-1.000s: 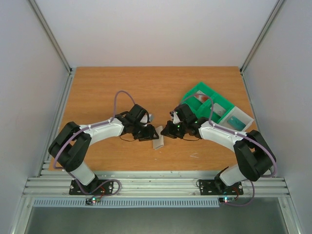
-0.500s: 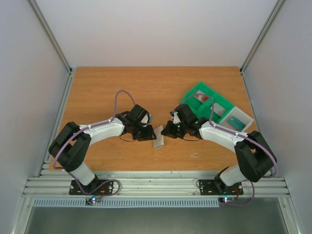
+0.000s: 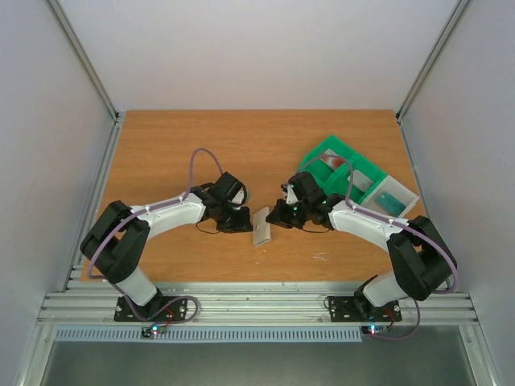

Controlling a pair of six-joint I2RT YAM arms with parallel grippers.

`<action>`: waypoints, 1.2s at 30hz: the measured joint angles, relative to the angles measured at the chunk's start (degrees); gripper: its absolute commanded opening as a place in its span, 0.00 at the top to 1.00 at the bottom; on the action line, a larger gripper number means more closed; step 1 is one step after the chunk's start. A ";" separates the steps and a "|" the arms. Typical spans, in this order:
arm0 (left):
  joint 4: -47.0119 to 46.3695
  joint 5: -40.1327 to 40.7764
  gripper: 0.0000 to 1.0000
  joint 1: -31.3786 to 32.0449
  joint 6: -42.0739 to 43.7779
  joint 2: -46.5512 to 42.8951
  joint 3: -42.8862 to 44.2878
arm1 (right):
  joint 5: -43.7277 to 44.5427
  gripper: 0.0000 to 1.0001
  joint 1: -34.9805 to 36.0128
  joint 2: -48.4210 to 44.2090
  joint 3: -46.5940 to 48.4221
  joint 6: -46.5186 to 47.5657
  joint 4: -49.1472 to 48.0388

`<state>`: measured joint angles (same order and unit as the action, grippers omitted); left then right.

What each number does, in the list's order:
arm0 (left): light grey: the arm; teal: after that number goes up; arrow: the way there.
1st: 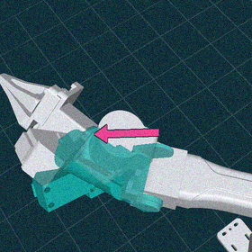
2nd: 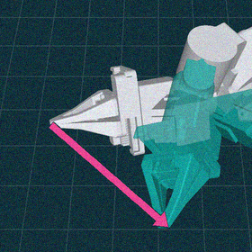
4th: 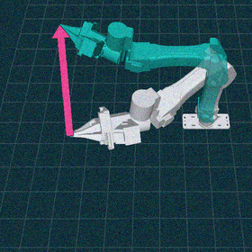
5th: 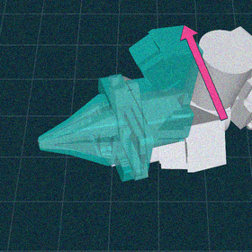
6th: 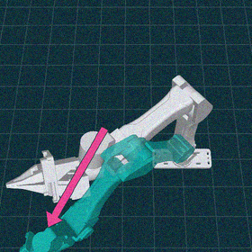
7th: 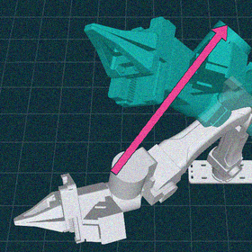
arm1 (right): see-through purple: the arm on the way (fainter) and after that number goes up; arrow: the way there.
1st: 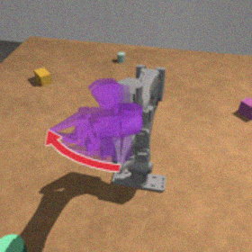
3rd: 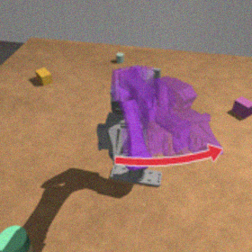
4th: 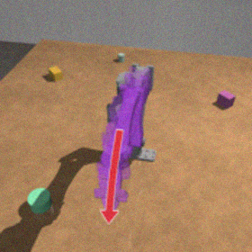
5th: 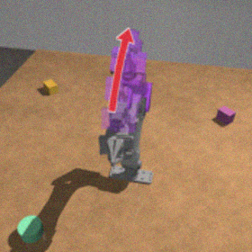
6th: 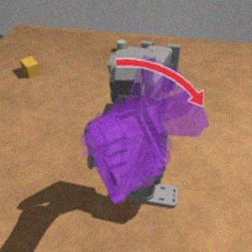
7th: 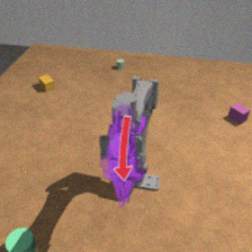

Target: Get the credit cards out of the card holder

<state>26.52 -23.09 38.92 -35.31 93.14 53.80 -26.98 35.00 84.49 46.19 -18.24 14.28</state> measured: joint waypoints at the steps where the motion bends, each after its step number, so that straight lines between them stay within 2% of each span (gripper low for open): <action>1: -0.24 -0.46 0.85 0.00 -0.04 0.00 -0.02 | 0.00 0.99 0.00 0.00 0.00 0.00 -0.04; 7: -3.02 -2.64 0.68 0.00 -1.14 -0.96 -0.96 | 0.00 0.99 0.00 0.17 -0.31 -0.20 -0.70; 14: -4.72 -3.65 0.61 0.00 -1.57 -1.62 -1.11 | 0.00 0.99 0.00 1.42 -1.16 -1.01 -2.21; 25: -5.70 -3.50 0.63 0.74 -1.44 0.74 -1.11 | -0.02 0.99 0.00 1.66 -1.38 -1.38 -3.15; 34: -4.37 -0.90 0.75 1.31 0.02 3.93 0.00 | 0.26 0.99 0.00 3.02 -1.92 -1.70 -3.98; 36: -4.07 -0.46 0.81 1.36 0.20 3.96 0.26 | 0.31 0.99 0.00 3.08 -1.92 -1.68 -4.09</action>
<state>22.46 -23.55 40.27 -35.11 97.10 54.06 -26.68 35.00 87.57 44.27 -19.92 10.20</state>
